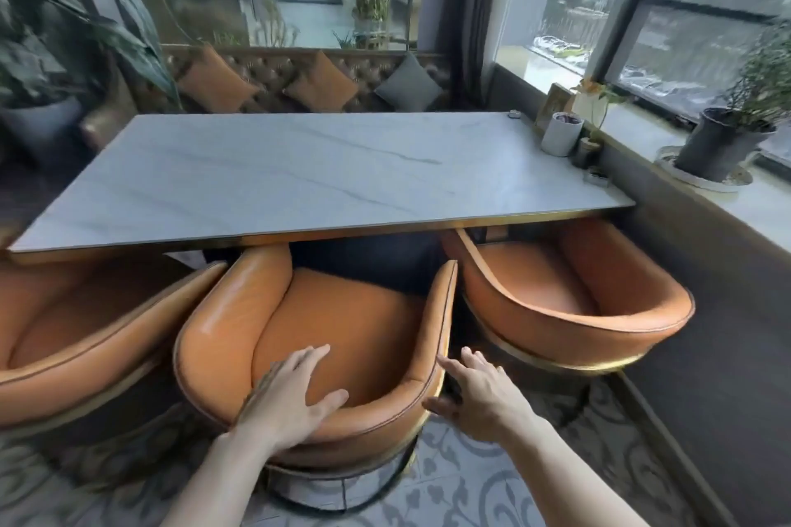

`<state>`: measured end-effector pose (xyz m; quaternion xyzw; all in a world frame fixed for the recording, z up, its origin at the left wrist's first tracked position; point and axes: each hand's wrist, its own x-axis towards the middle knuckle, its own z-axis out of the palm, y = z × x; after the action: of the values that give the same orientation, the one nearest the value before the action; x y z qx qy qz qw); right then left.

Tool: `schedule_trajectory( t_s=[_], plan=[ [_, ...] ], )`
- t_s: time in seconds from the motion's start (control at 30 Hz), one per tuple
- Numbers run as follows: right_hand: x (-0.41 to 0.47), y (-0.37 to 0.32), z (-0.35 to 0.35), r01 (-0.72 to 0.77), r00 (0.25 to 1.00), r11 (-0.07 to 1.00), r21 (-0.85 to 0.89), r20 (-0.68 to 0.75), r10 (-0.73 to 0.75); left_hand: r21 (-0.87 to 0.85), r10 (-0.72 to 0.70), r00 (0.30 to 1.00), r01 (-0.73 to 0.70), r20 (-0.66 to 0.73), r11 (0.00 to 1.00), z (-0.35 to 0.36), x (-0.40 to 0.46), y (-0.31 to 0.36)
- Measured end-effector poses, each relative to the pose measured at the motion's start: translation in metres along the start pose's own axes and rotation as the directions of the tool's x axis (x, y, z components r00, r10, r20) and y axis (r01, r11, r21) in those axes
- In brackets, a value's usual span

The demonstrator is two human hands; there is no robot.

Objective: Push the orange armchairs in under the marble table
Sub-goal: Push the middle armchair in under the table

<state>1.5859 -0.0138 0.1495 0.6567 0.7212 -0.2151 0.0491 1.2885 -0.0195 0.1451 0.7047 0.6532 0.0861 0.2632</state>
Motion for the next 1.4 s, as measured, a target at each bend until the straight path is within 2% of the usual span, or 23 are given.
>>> schedule_trajectory(
  t_s=[0.17, 0.3, 0.43, 0.57, 0.67, 0.77, 0.93, 1.17, 1.4],
  plan=[
    [0.029, -0.103, 0.049, 0.016, 0.999, 1.0, 0.016, 0.051, -0.016, 0.006, -0.097, 0.994, 0.097, 0.041, 0.995, -0.033, -0.01, -0.124],
    [0.046, -0.145, 0.088, 0.005, 0.996, 0.999, 0.044, 0.087, -0.009, 0.088, -0.113, 0.99, 0.106, 0.08, 0.99, -0.043, -0.005, -0.183],
    [0.064, -0.162, 0.127, -0.026, 0.996, 0.999, 0.018, 0.087, 0.025, 0.178, -0.092, 0.986, 0.066, 0.14, 0.982, -0.038, 0.015, -0.219],
    [0.082, -0.17, 0.163, -0.077, 0.995, 0.997, 0.024, 0.062, 0.075, 0.265, 0.002, 0.978, -0.059, 0.209, 0.962, -0.02, 0.05, -0.249],
    [0.092, -0.174, 0.19, -0.118, 0.991, 0.992, 0.038, 0.073, 0.115, 0.305, 0.036, 0.953, -0.133, 0.302, 0.943, -0.006, 0.07, -0.265],
    [0.095, -0.176, 0.209, -0.141, 0.99, 0.989, 0.052, 0.033, 0.139, 0.334, 0.072, 0.939, -0.19, 0.336, 0.923, 0.009, 0.081, -0.279],
    [0.097, -0.169, 0.222, -0.092, 0.992, 0.996, 0.009, -0.084, 0.093, 0.313, 0.126, 0.97, -0.188, 0.208, 0.931, 0.024, 0.077, -0.285],
    [0.101, -0.158, 0.225, -0.048, 0.997, 0.998, -0.028, -0.065, 0.046, 0.358, 0.157, 0.981, -0.189, 0.115, 0.914, 0.033, 0.071, -0.284],
    [0.08, -0.11, 0.22, 0.026, 0.999, 0.999, -0.036, -0.042, -0.028, 0.388, 0.098, 0.991, -0.128, 0.097, 0.913, 0.07, 0.037, -0.25]
  ],
)
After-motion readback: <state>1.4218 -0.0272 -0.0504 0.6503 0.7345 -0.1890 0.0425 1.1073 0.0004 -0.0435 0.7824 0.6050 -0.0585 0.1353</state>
